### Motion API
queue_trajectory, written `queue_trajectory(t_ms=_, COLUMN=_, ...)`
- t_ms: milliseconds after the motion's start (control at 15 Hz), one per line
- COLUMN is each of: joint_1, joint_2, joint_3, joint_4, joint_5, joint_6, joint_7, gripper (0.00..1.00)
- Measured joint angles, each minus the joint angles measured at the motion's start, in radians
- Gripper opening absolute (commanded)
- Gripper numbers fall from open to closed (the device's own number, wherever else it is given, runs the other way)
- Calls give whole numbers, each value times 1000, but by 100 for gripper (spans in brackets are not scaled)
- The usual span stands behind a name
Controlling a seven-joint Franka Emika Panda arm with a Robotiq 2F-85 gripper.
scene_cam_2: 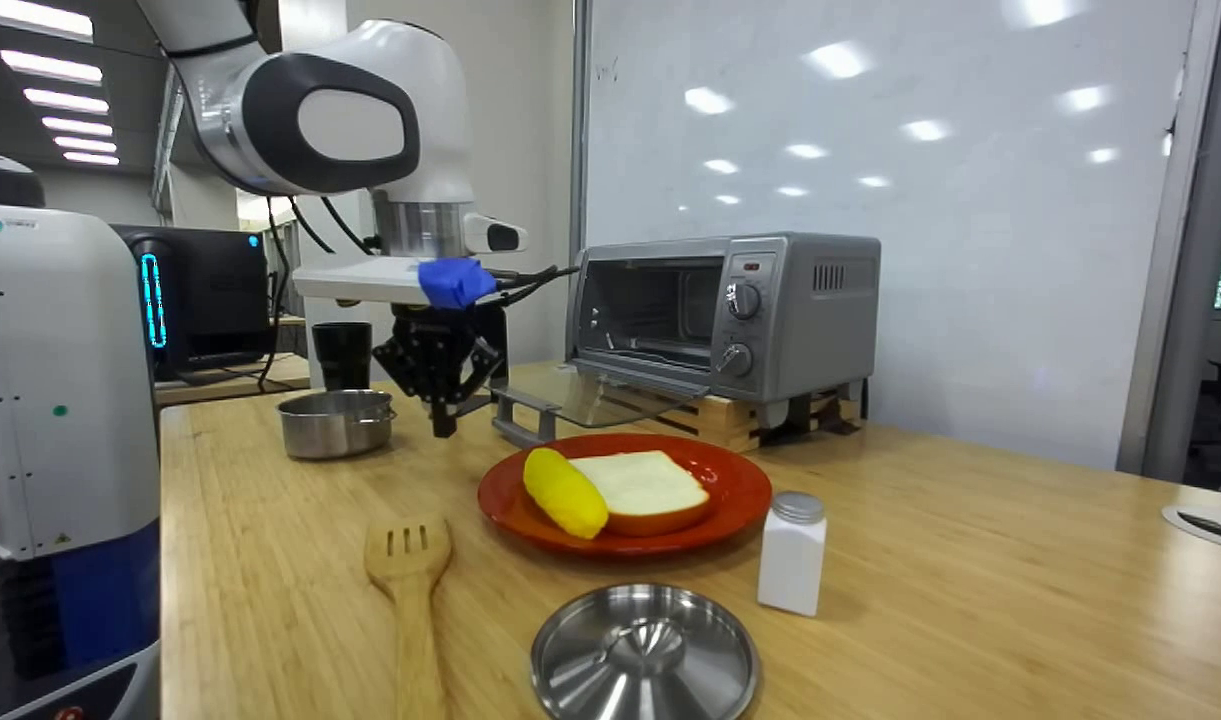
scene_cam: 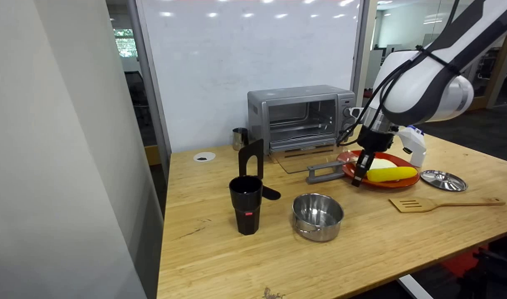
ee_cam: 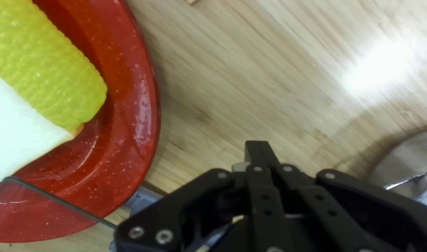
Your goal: Move the silver pot and the red plate away from the microwave, and close the microwave door.
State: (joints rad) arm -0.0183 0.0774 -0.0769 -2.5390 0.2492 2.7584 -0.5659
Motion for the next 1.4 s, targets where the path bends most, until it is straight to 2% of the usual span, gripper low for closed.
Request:
queue_trajectory(t_ms=1000, joint_1=-102, joint_2=118, joint_3=60, joint_4=56, joint_5=-2, joint_6=45, joint_7=-40, gripper=0)
queue_trajectory(t_ms=1400, joint_1=-130, joint_2=123, joint_3=59, joint_4=52, joint_5=-26, joint_6=66, joint_7=-31, gripper=0)
